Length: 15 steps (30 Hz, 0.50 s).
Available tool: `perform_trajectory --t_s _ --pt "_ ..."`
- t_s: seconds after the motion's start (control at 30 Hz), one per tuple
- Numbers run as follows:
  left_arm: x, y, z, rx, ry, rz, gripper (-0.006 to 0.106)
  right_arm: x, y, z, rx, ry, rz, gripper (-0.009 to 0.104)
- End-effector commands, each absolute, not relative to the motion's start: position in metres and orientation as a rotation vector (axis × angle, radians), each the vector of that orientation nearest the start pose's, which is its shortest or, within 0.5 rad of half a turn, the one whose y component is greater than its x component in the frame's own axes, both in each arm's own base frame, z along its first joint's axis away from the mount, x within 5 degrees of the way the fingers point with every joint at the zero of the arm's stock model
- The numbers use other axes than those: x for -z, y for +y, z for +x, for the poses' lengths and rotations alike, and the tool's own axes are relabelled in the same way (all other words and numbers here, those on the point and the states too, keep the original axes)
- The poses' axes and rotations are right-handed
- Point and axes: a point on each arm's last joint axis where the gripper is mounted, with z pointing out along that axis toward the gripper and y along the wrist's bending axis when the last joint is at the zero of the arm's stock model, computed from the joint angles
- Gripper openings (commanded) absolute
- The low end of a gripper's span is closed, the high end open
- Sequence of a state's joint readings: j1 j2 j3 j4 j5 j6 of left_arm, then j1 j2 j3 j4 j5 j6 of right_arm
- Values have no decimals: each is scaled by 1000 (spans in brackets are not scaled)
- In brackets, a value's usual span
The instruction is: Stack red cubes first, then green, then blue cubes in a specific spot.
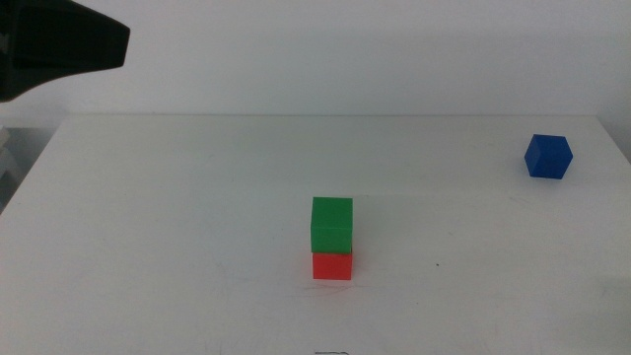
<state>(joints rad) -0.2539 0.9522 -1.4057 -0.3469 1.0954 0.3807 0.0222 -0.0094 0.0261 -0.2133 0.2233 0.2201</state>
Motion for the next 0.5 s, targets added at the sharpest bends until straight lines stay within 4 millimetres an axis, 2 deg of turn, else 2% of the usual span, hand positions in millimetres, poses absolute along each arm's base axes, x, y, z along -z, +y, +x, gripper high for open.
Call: perform_trajectory --t_s 0.0,0.23,0.47 --pt "-491 -64 134 375 1903 618 92 -212 -2 54 6 1590 20 94" --pt "-491 -64 134 376 1904 618 92 -274 -3 60 -15 1646 66 94" --pt "-491 -64 134 376 1904 618 92 -329 -4 93 -18 1774 95 94"
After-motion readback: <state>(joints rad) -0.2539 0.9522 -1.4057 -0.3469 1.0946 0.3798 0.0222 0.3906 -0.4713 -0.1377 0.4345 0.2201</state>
